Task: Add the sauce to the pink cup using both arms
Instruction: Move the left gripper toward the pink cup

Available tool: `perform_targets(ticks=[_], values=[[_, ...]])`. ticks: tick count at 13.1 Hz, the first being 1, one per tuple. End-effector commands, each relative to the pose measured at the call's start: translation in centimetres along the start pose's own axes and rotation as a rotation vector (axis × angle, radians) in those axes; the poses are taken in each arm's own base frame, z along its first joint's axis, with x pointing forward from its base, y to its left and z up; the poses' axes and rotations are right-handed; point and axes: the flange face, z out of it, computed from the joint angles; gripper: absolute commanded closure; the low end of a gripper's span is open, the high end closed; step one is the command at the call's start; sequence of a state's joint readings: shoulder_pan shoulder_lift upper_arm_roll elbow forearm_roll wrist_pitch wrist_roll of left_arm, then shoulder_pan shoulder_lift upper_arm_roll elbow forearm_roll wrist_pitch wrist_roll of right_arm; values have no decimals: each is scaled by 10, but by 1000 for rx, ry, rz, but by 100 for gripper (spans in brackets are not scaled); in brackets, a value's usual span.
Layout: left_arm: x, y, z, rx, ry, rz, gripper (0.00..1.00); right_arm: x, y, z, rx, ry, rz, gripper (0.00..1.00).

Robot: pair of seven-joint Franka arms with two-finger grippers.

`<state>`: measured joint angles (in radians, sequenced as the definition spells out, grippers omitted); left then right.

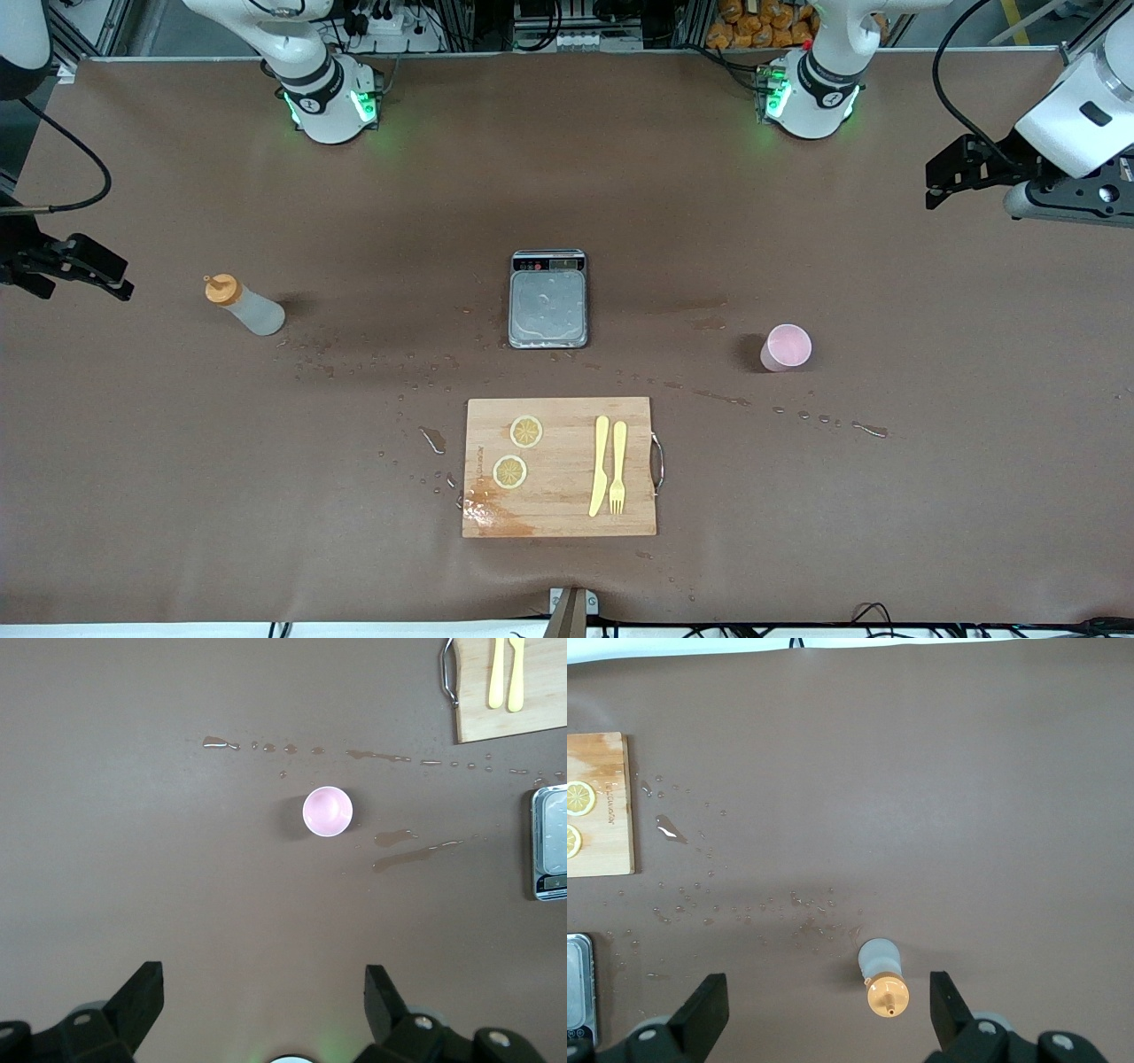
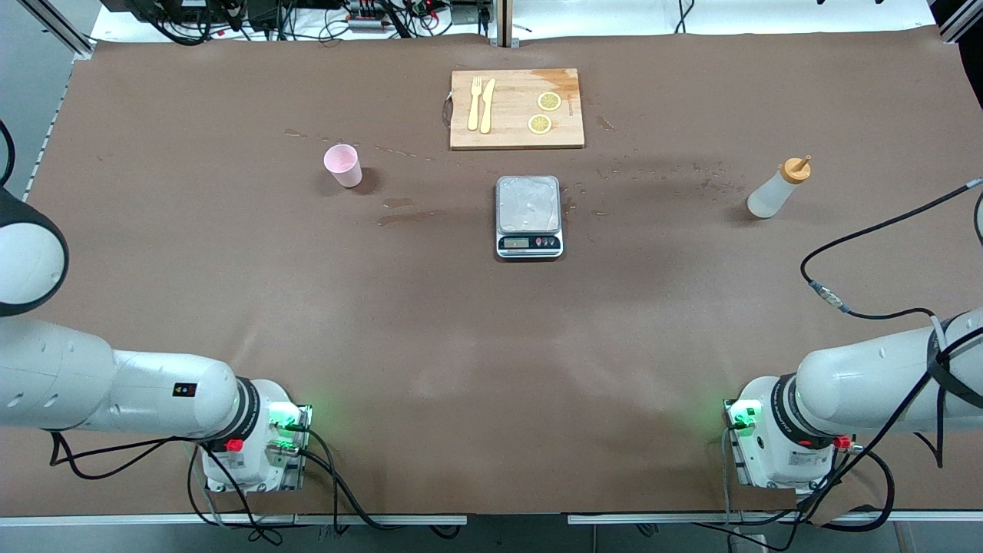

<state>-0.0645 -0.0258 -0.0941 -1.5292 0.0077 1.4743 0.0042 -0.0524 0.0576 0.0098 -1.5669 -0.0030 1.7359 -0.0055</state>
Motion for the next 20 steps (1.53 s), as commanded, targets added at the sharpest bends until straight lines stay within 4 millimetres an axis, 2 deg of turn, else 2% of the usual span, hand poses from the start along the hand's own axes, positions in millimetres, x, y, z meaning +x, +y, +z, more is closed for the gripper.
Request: perform_targets(ticks=[1,2,5,7,9,10,12,16,20], values=[[-2,-1,-2,-9,-4,16,0,-4,0,-3,-5,-1,5,0],[0,1,0,-10,-9,16,0,-3,-1,-3,-4,1,4,0],[9,5,-9,-29,16,16,0,-3,-2,-3,-4,1,2,0],[23,2,13,-39,-24,3,0,-4,-2,-3,-4,-1,2,0],[47,-7,34,-45,-47,-45,0,-4,-2,-3,-4,-2,2,0],[61,-11,45,-48,-54,-79,0,-4,-3,-4,-4,-1,1,0],[89,-14,80,-52,-57,-144,0,-4,-2,-4,-4,-2,2,0],[125,-14,150,-49,-92,-137,0,-4,1,-3,-5,-6,-4,0],[143,10,207,-50,-123,-45,0,-5,6,-1,-7,-19,15,0]])
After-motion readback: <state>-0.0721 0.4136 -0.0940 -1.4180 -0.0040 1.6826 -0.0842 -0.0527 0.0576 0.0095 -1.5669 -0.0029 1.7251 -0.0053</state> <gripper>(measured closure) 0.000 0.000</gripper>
